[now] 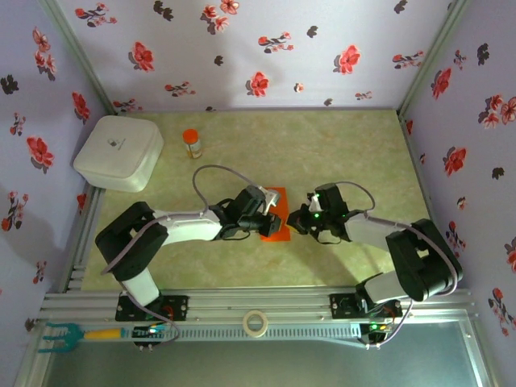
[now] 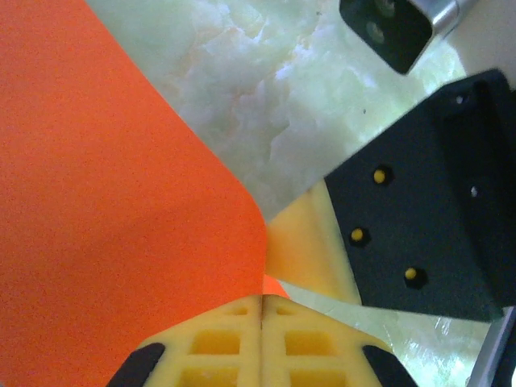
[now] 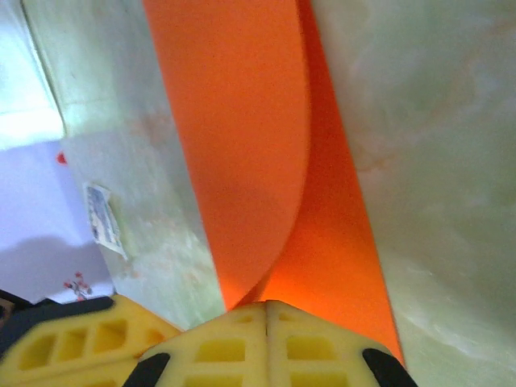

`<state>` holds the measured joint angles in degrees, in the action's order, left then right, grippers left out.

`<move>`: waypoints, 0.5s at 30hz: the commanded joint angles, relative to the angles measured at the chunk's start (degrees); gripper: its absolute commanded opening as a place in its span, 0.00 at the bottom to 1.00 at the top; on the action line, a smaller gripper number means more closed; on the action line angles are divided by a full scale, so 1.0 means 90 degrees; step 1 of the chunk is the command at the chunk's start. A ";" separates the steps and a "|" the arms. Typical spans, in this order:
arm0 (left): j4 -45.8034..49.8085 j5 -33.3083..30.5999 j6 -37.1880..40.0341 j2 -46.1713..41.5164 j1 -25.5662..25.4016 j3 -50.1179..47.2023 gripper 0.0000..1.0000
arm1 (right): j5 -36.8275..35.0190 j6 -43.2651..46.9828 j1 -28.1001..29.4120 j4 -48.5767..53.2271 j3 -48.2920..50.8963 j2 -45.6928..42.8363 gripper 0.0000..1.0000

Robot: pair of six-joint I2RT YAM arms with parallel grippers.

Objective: Fold a paper plane with a square sheet of paper (pick it up from the middle)
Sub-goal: Fold the triangle a second time at the center of the table.

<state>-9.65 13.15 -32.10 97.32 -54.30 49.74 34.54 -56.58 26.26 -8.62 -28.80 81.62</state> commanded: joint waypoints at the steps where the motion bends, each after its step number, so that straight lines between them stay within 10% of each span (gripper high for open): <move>1: 0.0230 0.0111 0.0260 -0.0042 0.0052 0.0099 0.04 | 0.0126 -0.0388 0.0041 -0.0720 0.0114 0.0180 0.05; 15: 0.0469 0.0273 0.0500 0.0231 0.0126 0.0266 0.15 | 0.0107 -0.0467 0.0041 -0.0915 0.0164 0.0359 0.05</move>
<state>-7.07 14.06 -29.39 98.10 -53.80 50.43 34.92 -60.12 26.26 -15.66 -27.90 84.25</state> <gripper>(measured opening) 0.150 0.058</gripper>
